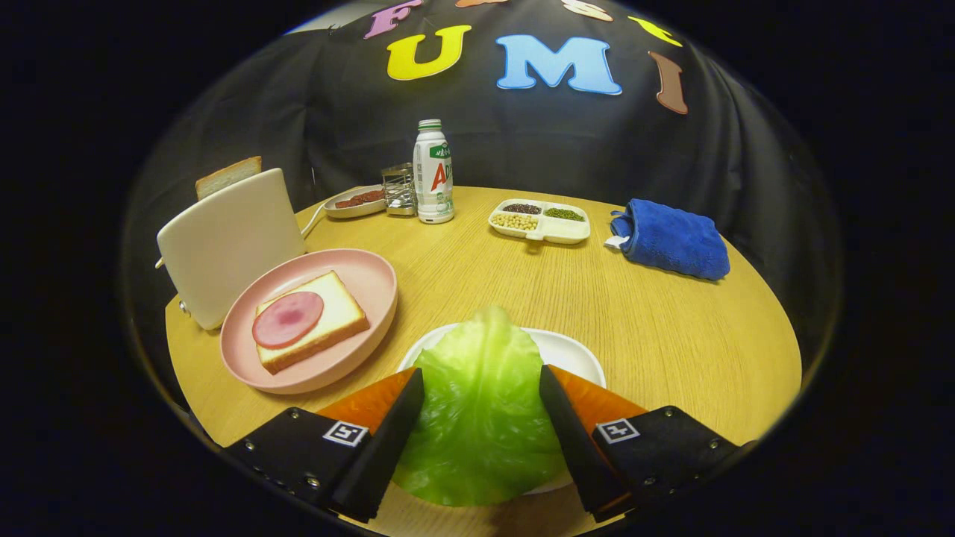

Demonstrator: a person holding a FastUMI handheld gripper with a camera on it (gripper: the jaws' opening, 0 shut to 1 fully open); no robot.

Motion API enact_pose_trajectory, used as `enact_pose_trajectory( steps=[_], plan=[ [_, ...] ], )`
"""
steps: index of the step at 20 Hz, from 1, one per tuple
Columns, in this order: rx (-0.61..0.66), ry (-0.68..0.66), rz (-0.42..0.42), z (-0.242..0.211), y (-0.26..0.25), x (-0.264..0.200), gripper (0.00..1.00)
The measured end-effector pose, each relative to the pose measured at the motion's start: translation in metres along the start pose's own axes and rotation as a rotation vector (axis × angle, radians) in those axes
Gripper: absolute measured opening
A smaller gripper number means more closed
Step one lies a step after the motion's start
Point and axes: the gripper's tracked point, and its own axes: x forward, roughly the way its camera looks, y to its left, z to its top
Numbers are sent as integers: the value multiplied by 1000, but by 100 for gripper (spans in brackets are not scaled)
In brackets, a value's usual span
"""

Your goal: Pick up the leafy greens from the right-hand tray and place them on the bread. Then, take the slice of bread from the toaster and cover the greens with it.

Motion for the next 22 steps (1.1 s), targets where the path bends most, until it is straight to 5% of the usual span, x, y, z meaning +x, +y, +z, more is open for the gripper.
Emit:
enact_pose_trajectory(
  steps=[2,5,7,19,21,22],
  plan=[
    [-2,4,-7,-2,1,1,72],
    [0,-1,2,1,3,-2,72],
    [26,2,-10,-1,2,3,22],
    [38,-37,-27,4,-1,3,22],
    [114,-37,-1,7,-1,3,0],
    [146,-39,18,8,-1,7,0]
  ],
)
